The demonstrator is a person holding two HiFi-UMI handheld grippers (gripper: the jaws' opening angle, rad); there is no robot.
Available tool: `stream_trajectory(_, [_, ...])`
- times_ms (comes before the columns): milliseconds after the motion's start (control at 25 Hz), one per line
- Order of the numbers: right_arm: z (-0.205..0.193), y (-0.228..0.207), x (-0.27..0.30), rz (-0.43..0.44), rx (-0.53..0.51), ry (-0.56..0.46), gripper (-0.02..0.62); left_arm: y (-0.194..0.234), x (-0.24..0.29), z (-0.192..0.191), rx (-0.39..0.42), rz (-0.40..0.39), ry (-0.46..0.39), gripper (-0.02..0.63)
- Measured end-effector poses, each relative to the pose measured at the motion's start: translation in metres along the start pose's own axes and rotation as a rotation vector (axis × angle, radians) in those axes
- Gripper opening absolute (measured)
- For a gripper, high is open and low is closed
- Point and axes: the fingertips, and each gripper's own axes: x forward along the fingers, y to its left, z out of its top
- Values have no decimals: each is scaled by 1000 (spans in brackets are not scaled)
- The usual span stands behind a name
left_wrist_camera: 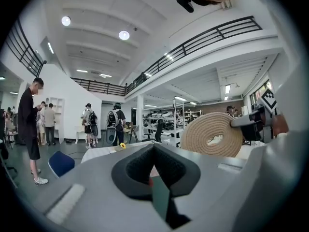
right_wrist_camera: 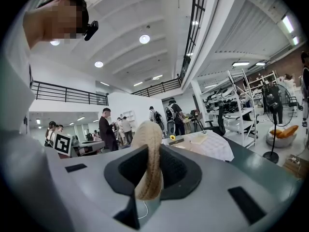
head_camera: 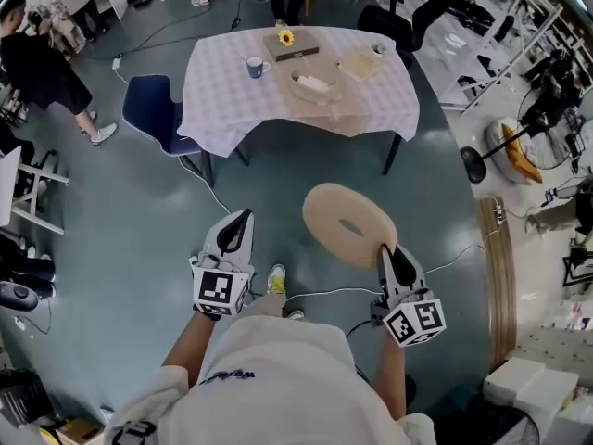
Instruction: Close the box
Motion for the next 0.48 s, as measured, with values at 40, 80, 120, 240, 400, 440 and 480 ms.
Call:
stream_trajectory(40, [6, -1, 10, -1, -3, -2, 69, 6, 8, 2, -1, -1, -7, 0])
stream_trajectory(80, [11, -2, 19, -4, -6, -4, 69, 13, 16, 4, -4, -2, -12, 0])
stream_trajectory(120, [16, -2, 29, -8, -10, -6, 69, 20, 22, 6, -7, -5, -15, 0])
stream_trajectory(240, [26, -4, 55, -25, -23, -11, 69, 44, 38, 7, -12, -12, -21, 0])
stream_trajectory(400, [38, -7, 80, -63, -24, -12, 69, 67, 56, 5, -25, -24, -15, 0])
stream_trajectory(440, [40, -9, 84, -72, -25, -14, 69, 72, 60, 4, -28, -29, -16, 0])
stream_trajectory(480, [41, -10, 88, -81, -25, -17, 69, 76, 64, 4, -28, -34, -17, 0])
